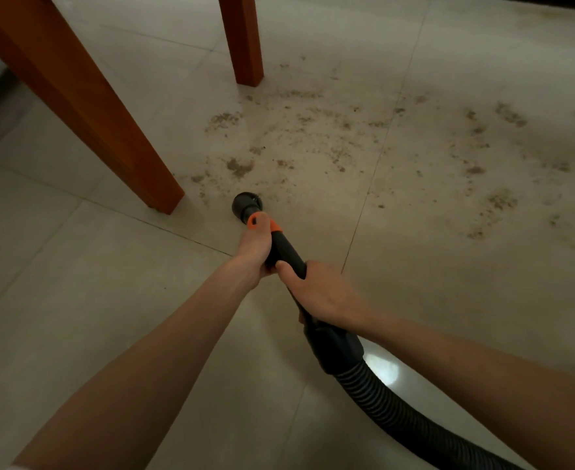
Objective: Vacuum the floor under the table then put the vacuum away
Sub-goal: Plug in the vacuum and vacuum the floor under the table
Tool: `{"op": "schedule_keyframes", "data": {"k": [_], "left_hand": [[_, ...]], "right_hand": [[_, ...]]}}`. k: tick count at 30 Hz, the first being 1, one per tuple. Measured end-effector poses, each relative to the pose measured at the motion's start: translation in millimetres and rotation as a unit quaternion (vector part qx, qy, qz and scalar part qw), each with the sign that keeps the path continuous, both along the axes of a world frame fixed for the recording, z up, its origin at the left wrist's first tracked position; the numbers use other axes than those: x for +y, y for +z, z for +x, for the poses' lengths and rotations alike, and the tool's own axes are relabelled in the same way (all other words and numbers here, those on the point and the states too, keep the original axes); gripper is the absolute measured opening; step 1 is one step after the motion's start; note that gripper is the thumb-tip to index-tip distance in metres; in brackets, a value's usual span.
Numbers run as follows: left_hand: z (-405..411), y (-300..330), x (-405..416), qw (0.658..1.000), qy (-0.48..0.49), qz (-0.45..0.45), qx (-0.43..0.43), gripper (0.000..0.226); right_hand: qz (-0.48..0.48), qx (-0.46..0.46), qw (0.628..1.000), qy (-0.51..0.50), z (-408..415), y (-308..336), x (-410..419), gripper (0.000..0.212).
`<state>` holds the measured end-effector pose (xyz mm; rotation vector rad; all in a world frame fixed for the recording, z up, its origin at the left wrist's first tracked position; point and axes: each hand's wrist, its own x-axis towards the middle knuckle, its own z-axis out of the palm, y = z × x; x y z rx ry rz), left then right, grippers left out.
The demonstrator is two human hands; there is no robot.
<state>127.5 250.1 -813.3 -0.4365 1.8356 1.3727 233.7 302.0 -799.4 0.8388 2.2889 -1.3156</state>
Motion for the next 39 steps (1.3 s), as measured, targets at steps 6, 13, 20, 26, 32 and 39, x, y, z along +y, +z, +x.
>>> {"op": "schedule_keyframes", "data": {"k": [6,13,20,26,32,39], "left_hand": [[-38,-8,-30,0.999,0.046,-0.008,-0.012,0.035],[-60,-11,-38,0.998,0.062,-0.031,-0.009,0.036],[-62,-8,-30,0.997,0.064,-0.042,-0.011,0.033],[-65,-2,-20,0.998,0.053,-0.040,-0.019,0.032],[-66,3,-11,0.997,0.073,-0.031,-0.025,0.035],[-65,-13,-6,0.995,0.085,-0.060,0.006,0.034]], "right_hand": [[0.011,-0.004,0.998,0.062,-39,0,-18,0.046],[-0.016,-0.005,0.997,0.072,-61,-4,-24,0.044],[-0.086,-0.006,0.994,0.067,-49,6,-6,0.040],[-0.096,0.021,0.992,0.085,-46,3,5,0.034],[-0.125,0.043,0.987,0.093,-45,3,20,0.026],[-0.093,0.029,0.992,0.076,-34,-16,24,0.042]]}}
